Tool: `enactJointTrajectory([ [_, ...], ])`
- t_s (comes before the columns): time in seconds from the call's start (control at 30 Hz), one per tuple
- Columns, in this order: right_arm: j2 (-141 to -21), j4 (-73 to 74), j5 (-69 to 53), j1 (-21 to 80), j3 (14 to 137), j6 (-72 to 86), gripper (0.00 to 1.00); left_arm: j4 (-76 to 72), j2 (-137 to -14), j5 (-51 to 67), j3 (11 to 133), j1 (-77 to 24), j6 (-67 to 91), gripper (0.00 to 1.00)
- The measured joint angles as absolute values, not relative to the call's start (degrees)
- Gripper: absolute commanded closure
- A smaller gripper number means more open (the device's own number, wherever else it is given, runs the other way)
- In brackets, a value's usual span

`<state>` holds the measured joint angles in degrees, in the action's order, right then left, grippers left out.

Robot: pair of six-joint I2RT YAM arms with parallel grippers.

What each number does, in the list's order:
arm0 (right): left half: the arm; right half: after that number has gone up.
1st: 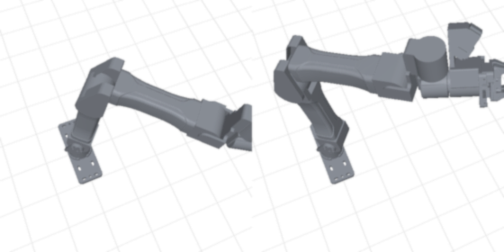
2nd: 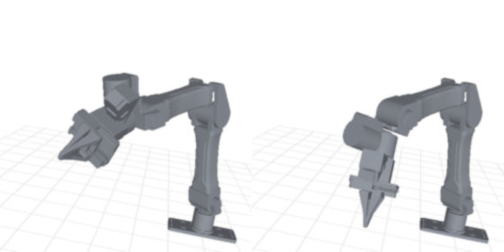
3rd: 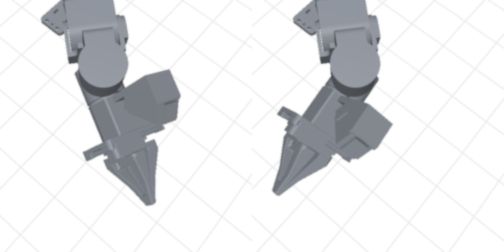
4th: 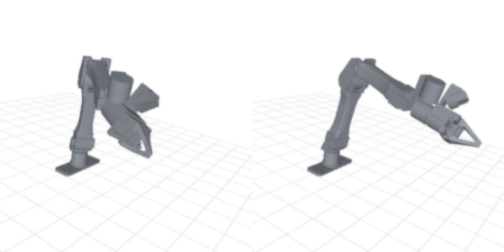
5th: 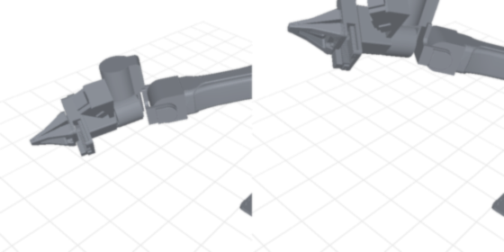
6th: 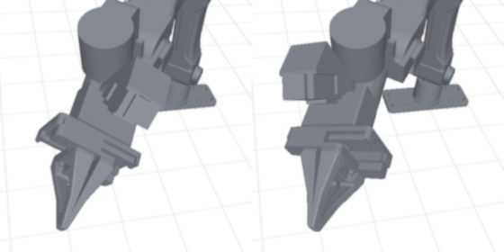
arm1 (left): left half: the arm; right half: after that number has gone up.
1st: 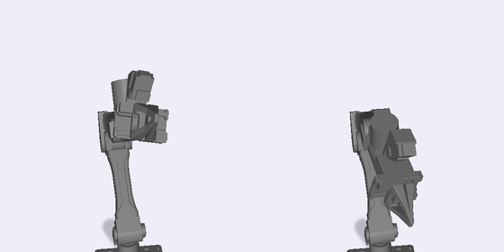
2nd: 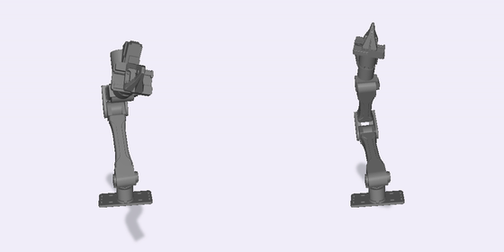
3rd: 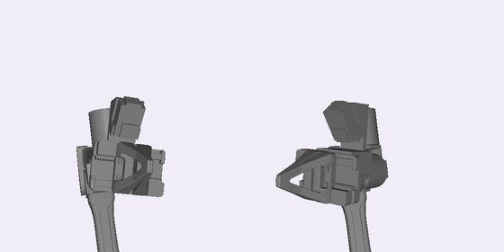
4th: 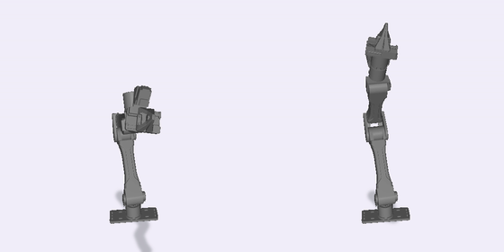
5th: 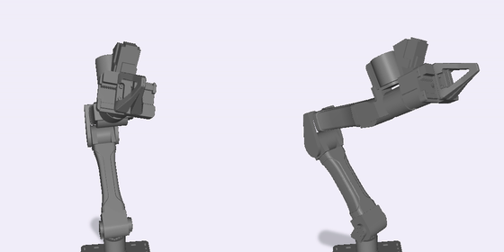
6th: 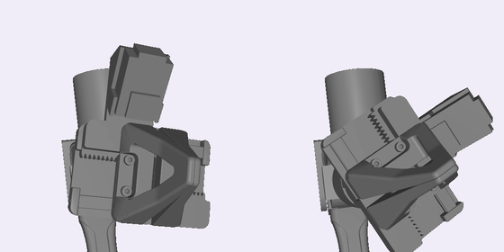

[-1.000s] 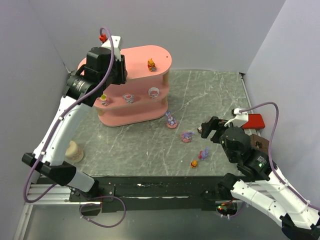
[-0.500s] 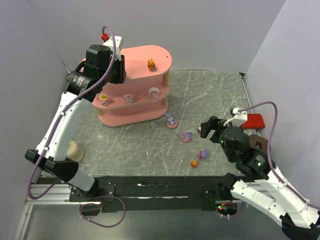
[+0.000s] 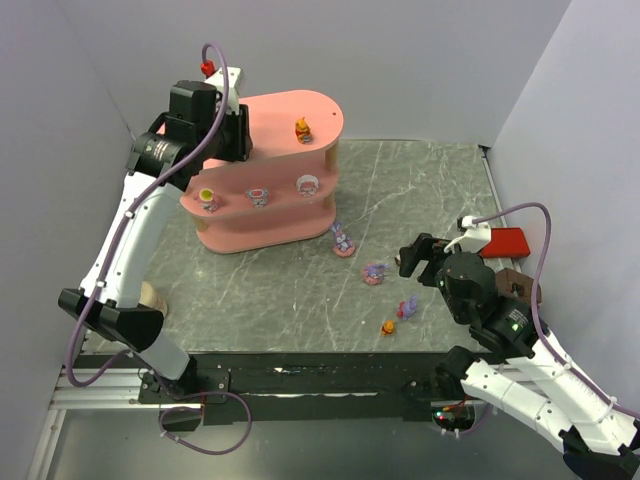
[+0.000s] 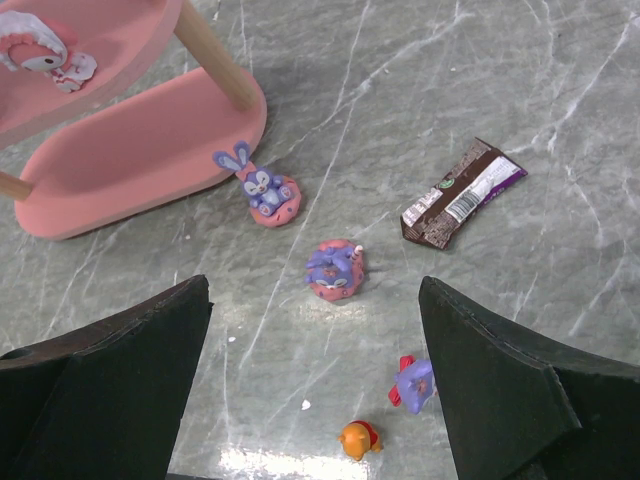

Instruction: Place and organize the plastic toys onto the shelf

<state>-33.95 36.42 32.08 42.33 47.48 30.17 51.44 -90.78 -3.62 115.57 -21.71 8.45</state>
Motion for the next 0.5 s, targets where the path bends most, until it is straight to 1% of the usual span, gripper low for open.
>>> enactJointTrajectory([
  [0.2,-34.0,36.4,32.05,42.33,47.48,30.17,0.08,52.14,-91.35,-1.3,116.49,-20.23,8.69,0.53],
  [0.3,-34.11,36.38,32.01,42.28,47.48,30.17,0.08,52.03,-91.35,-0.71,116.49,-19.88,8.73,0.45],
  [0.33,-34.2,36.36,32.01,42.22,47.48,30.17,0.08,51.94,-91.35,-0.43,116.49,-19.84,8.78,0.4],
  [0.5,-34.5,36.36,31.92,42.15,47.48,30.17,0.08,51.62,-91.33,0.16,116.49,-19.68,9.04,0.29],
])
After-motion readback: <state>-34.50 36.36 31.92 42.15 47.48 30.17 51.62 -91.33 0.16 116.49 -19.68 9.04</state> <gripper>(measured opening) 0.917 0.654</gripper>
